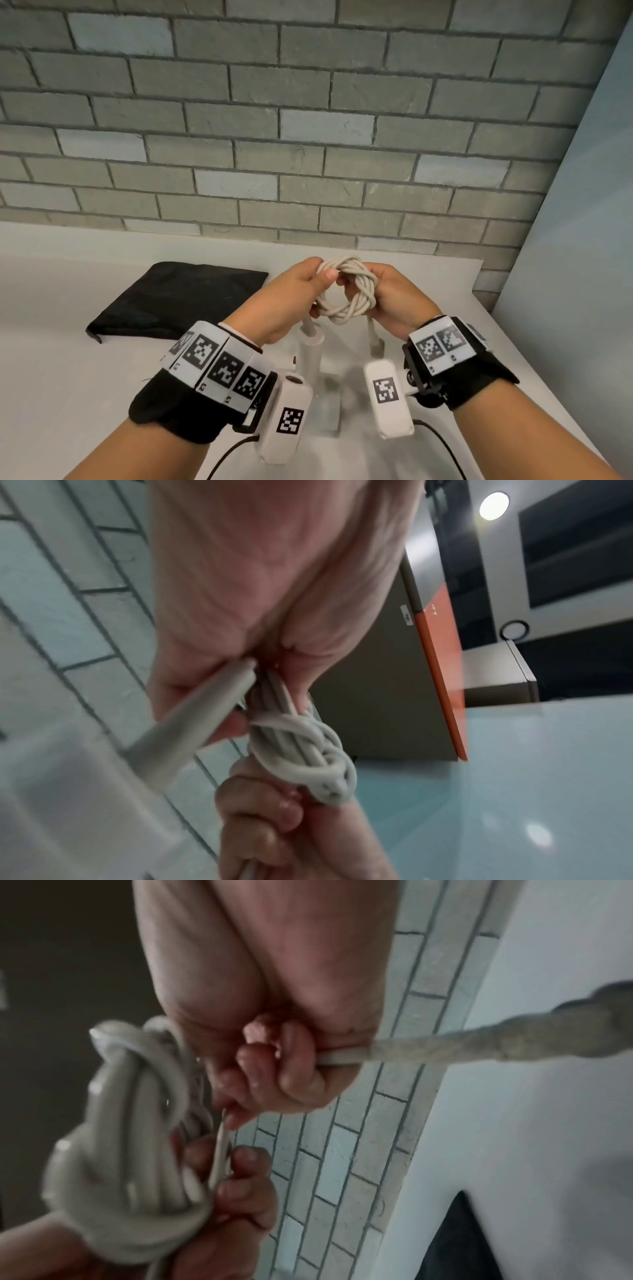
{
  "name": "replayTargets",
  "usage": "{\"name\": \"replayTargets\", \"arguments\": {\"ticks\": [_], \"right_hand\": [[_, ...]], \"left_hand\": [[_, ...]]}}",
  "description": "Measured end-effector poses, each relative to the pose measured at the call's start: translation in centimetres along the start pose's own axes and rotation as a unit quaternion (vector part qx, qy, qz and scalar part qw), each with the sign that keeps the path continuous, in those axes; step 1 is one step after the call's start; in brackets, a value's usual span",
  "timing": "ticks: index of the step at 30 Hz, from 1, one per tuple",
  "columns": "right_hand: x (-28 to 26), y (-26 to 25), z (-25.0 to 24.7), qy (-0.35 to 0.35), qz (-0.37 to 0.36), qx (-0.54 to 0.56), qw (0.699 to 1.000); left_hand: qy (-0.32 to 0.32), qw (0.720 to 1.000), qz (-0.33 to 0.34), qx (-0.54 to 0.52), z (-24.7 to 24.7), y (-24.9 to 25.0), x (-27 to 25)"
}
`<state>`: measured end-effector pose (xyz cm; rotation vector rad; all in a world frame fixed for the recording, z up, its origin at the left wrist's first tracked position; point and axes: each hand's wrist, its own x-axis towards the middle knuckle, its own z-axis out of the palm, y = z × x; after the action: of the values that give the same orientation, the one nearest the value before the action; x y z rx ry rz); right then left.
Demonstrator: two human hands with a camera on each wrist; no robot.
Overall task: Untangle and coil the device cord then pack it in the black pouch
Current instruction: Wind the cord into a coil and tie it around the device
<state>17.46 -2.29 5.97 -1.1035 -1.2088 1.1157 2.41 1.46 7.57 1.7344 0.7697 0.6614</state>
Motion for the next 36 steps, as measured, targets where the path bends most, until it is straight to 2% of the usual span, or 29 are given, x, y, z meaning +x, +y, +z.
{"name": "replayTargets", "arguments": {"ticks": [2,7,11,13,14,15,17,19,20,22,25,31,34,36], "right_hand": [[0.0,0.0,-0.1,-0.022,0.009,0.055,0.998],[-0.4,0.8,-0.2,-0.007,-0.042,-0.040,0.998],[-0.4,1.1,-0.1,0.017,-0.066,-0.007,0.998],[-0.3,1.2,0.1,0.044,-0.085,-0.045,0.994],[-0.2,1.4,0.1,0.080,-0.112,-0.085,0.987],[-0.1,1.6,0.0,0.132,-0.155,-0.148,0.968],[0.0,1.7,0.0,0.210,-0.261,-0.304,0.892],[0.0,1.7,0.4,0.206,-0.341,-0.428,0.811],[-0.1,1.7,0.4,0.196,-0.363,-0.469,0.781],[-0.2,1.6,0.5,0.189,-0.386,-0.513,0.743],[-0.7,1.5,0.8,0.205,-0.401,-0.543,0.709],[-0.4,1.7,2.1,0.256,-0.396,-0.559,0.682],[-0.5,1.5,2.7,0.246,-0.352,-0.597,0.678],[-0.8,1.3,3.0,0.220,-0.311,-0.618,0.688]], "left_hand": [[0.031,0.999,0.022,0.033,-0.1,-0.1,0.1],[0.082,0.994,0.054,0.056,0.0,-0.6,0.6],[0.063,0.995,0.056,0.047,0.5,-0.4,0.8],[0.059,0.997,0.052,0.020,0.6,-0.4,0.7],[0.059,0.997,0.049,0.009,0.6,-0.4,0.7],[0.058,0.997,0.044,0.001,0.6,-0.3,0.7],[0.059,0.998,0.035,-0.006,0.5,-0.3,0.7],[0.067,0.997,0.032,-0.002,0.5,-0.3,0.7],[0.069,0.997,0.032,0.000,0.5,-0.3,0.8],[0.073,0.997,0.034,-0.008,0.5,-0.4,1.0],[0.063,0.997,0.036,-0.035,0.4,-0.6,1.1],[0.031,0.997,0.063,0.014,0.4,-1.0,0.8],[0.054,0.991,0.091,0.085,0.3,-1.1,0.9],[0.082,0.981,0.108,0.138,0.3,-1.3,1.1]]}}
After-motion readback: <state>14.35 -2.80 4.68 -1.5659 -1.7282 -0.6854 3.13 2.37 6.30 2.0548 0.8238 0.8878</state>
